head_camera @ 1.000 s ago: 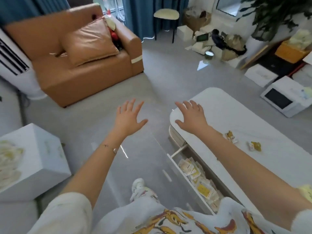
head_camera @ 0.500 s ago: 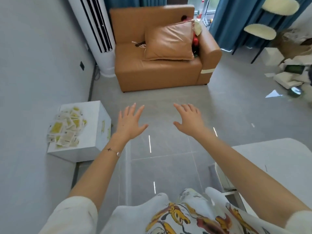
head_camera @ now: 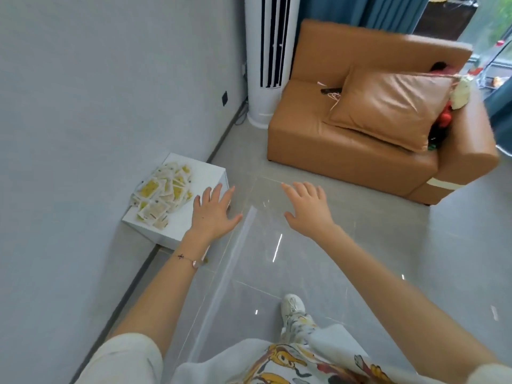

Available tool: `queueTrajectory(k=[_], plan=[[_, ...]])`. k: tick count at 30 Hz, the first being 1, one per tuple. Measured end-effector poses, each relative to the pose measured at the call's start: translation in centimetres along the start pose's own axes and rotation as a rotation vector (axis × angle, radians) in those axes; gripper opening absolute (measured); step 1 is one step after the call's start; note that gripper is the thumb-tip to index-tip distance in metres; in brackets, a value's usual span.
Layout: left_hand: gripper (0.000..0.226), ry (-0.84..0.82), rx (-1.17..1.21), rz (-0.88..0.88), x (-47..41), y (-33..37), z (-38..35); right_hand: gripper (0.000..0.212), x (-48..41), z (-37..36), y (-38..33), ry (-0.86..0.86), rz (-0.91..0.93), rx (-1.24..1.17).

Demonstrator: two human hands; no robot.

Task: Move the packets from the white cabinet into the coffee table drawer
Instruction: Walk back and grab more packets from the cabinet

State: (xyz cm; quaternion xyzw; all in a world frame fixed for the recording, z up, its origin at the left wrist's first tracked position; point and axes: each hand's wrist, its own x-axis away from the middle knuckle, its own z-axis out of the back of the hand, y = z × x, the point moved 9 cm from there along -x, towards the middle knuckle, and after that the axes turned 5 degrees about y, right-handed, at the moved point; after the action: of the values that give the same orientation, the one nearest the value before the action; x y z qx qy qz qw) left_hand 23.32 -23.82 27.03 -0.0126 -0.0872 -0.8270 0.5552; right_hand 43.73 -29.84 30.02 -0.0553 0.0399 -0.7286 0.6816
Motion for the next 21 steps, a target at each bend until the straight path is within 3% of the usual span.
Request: queueTrajectory(k=[11,21], plan=[[0.073,0.025,0.116,0.57,-3.0,-11.5,0.7,0.07,-17.9,-1.1,-6.5,-0.106,0.41,-0.036],[0.07,-0.019,0.23,0.874,-6.9,-23.5,-6.4,0.069,-34.3,-10.1,-16.4,-0.282,0.529,-0.019]])
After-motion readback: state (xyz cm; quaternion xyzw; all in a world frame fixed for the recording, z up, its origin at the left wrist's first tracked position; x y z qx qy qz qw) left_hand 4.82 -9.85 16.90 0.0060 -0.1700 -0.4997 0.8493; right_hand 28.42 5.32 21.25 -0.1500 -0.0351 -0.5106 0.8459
